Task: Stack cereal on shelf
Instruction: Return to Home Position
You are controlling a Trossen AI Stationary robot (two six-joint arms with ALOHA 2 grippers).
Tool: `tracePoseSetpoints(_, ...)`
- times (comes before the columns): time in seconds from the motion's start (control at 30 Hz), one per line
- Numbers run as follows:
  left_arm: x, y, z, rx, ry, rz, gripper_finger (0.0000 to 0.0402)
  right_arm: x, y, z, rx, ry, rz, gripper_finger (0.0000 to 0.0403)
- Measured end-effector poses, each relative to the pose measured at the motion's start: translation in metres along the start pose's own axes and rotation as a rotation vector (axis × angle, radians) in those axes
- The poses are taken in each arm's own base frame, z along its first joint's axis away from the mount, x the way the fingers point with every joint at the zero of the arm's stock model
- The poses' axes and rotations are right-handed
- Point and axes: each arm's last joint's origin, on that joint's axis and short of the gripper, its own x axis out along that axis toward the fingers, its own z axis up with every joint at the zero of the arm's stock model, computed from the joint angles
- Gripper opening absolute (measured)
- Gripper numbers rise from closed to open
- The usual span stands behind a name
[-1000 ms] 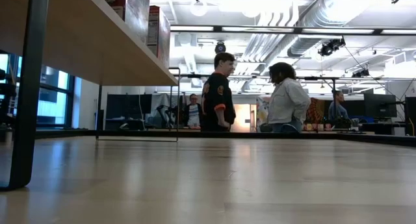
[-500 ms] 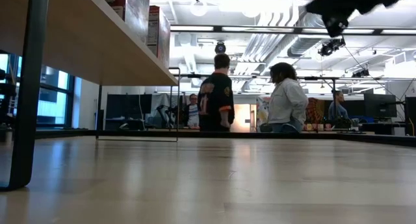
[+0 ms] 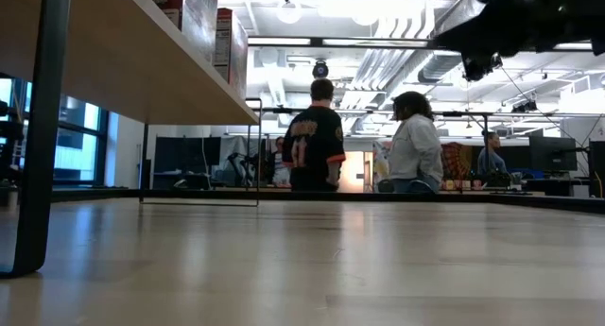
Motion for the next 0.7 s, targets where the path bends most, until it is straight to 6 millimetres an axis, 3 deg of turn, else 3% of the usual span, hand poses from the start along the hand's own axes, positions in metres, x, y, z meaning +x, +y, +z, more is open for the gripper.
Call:
tracePoseSetpoints(0.3, 0.0, 0.0, 0.0, 0.0, 0.0, 0.0, 0.0, -0.006, -0.01, -0.014, 0.026, 0.149, -0.025, 0.0)
tracePoseSetpoints(0.53, 0.0, 0.0, 0.0, 0.0, 0.0, 0.0, 0.0, -0.024, -0.008, -0.043, 0.017, -0.02, -0.015, 0.0)
tracePoseSetpoints(0.7, 0.0, 0.0, 0.0, 0.0, 0.0, 0.0, 0.0, -0.04, -0.01, -0.05, 0.027, -0.095, -0.003, 0.0)
